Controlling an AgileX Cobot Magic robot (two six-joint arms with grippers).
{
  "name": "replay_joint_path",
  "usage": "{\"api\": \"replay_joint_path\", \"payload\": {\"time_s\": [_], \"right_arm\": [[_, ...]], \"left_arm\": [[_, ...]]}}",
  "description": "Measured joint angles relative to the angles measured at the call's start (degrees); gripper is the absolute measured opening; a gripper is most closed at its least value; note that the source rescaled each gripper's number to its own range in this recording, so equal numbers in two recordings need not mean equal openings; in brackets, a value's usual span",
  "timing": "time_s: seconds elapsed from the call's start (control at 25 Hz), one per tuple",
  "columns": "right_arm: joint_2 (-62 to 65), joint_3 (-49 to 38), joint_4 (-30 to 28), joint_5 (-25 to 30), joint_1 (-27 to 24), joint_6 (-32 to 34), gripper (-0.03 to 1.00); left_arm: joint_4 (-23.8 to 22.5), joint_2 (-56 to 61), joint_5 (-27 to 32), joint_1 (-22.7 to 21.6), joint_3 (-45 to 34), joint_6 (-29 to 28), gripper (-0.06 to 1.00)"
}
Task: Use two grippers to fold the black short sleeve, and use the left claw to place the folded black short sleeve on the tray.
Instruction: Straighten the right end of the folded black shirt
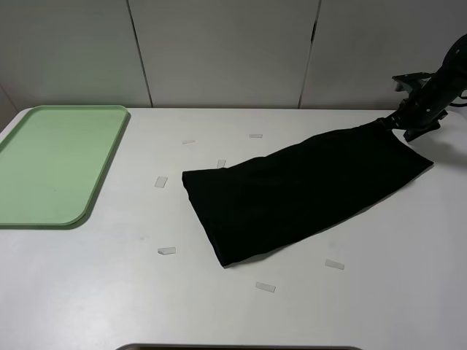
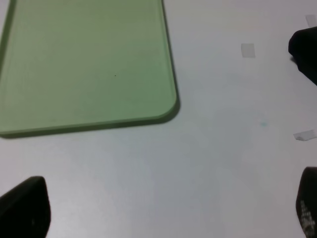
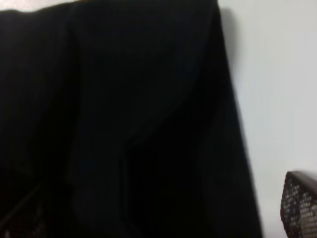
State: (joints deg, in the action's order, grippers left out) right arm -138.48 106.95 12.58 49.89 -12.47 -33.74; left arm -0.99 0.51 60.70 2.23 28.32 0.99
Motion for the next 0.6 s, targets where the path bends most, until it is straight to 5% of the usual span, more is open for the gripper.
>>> {"api": "replay_joint_path", "payload": {"time_s": [0.4,0.48,0.6], "right_arm": [[-0.64,0.24,4.95,2.54,-0.71,-0.42,0.91],[-0.64,0.24,5.82,3.32,-0.95,-0.58,0.80],[-0.71,0.24,6.61,4.68,-1.07,-0.63,0.45]], "left_arm": [[0.00,0.00,0.00,0.00,0.00,0.00,1.00],[-0.05,0.00,0.00,0.00,0.00,0.00,1.00],[-0.05,0.00,0.00,0.00,0.00,0.00,1.00]]}}
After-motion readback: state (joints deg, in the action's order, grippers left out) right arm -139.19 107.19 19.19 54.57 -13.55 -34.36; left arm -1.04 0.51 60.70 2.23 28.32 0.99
